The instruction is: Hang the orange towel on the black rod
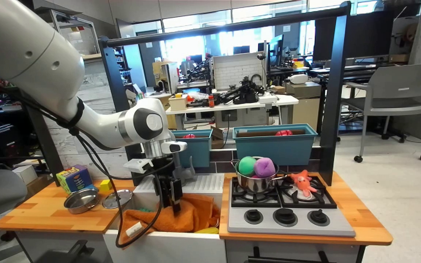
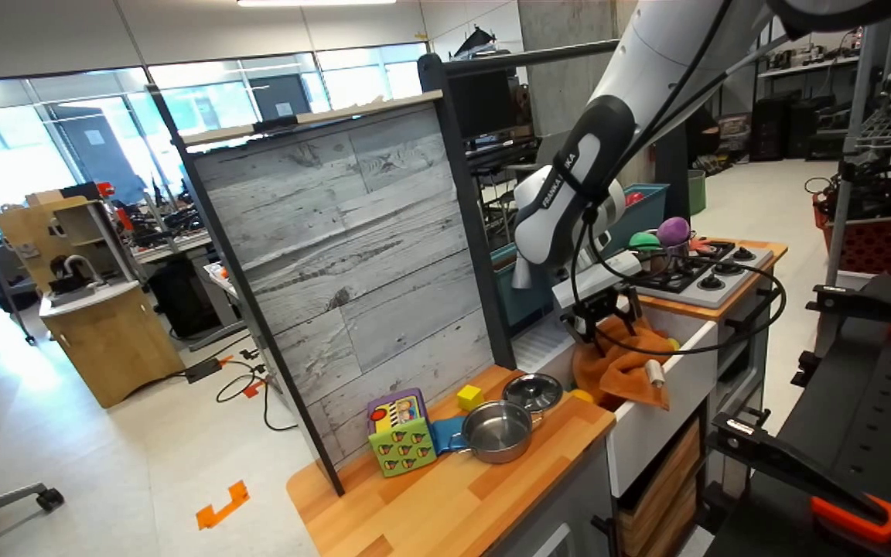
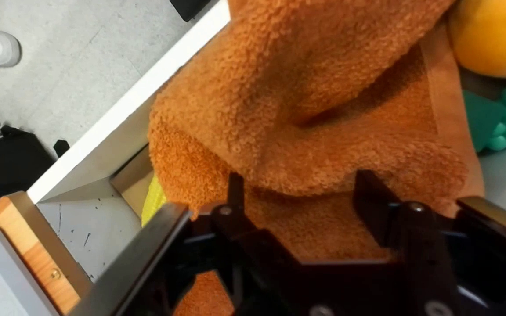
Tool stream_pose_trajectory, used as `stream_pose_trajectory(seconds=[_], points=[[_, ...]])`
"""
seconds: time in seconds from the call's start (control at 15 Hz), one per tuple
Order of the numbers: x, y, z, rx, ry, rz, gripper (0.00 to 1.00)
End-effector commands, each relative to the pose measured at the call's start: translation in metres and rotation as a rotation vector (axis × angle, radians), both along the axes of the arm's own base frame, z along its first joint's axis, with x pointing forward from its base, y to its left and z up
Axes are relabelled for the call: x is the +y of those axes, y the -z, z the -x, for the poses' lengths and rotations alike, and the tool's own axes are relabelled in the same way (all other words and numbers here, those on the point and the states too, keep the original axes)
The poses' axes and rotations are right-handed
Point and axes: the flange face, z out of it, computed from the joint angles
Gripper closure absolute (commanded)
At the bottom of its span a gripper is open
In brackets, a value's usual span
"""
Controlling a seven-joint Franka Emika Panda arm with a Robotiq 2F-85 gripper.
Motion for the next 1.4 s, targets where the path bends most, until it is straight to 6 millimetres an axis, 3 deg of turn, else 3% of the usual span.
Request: stream_pose_trajectory(seconds=[0.0, 0.33, 0.67, 0.93, 1.2, 1.33], points=[[0.003, 0.020, -0.005, -0.023, -0.014, 0.014, 0.66], [0.001, 0.002, -0.001, 0.058, -0.043, 0.082, 1.00], [0.014, -0.043, 0.006, 0.177, -0.065, 0.168, 0.99], [0.038, -0.075, 0.028, 0.240, 0.018, 0.200, 0.99], [0.063, -0.117, 0.043, 0.192, 0.001, 0.159, 0.99], [0.062, -0.145, 0.049, 0.159, -0.003, 0.133, 0.99]])
